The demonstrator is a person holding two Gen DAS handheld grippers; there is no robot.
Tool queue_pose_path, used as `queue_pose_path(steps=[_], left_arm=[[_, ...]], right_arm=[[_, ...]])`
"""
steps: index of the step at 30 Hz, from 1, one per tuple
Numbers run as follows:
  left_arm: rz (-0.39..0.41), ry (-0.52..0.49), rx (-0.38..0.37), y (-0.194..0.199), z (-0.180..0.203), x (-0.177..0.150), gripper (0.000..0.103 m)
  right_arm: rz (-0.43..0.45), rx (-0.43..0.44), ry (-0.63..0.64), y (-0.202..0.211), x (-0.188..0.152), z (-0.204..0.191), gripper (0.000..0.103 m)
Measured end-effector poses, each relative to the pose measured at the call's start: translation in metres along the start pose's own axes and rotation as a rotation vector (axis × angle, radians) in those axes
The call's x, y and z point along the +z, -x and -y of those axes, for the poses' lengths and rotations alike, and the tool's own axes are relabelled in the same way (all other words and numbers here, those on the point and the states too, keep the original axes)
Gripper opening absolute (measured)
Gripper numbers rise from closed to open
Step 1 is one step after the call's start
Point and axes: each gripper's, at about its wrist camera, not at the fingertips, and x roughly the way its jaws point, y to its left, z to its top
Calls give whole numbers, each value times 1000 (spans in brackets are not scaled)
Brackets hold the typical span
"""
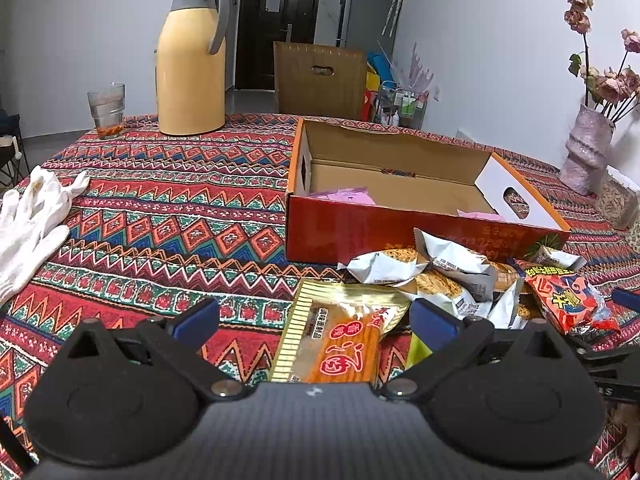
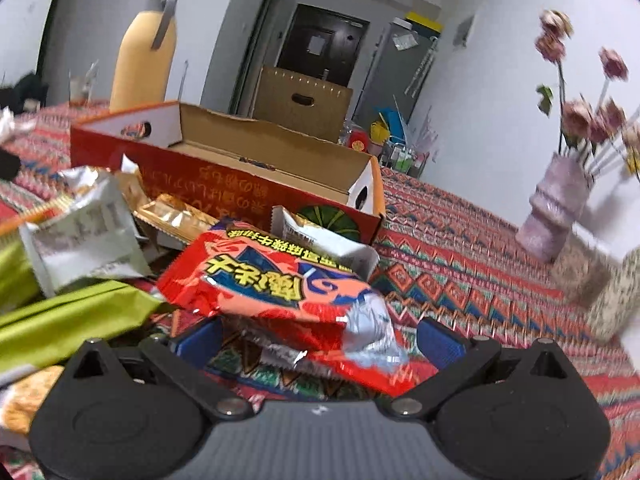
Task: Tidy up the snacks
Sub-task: 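Grasp the red-and-silver chip bag with the right tool and lift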
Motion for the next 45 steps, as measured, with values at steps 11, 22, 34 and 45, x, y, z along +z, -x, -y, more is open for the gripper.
queue_pose_path(steps=[11,22,34,45], left_arm=[[0,14,9,0,-6,1,103],[-9,22,5,-3,-8,0,103],[-17,24,6,-4,-9,-1,103],[-77,3,23,-9,-5,-4,103]], right_arm=[[-14,44,131,-28,13,-9,102],[-39,126,94,-31,17,6,69],[25,155,-119,14,10,39,44],[143,192,-482,50,1,79,25]])
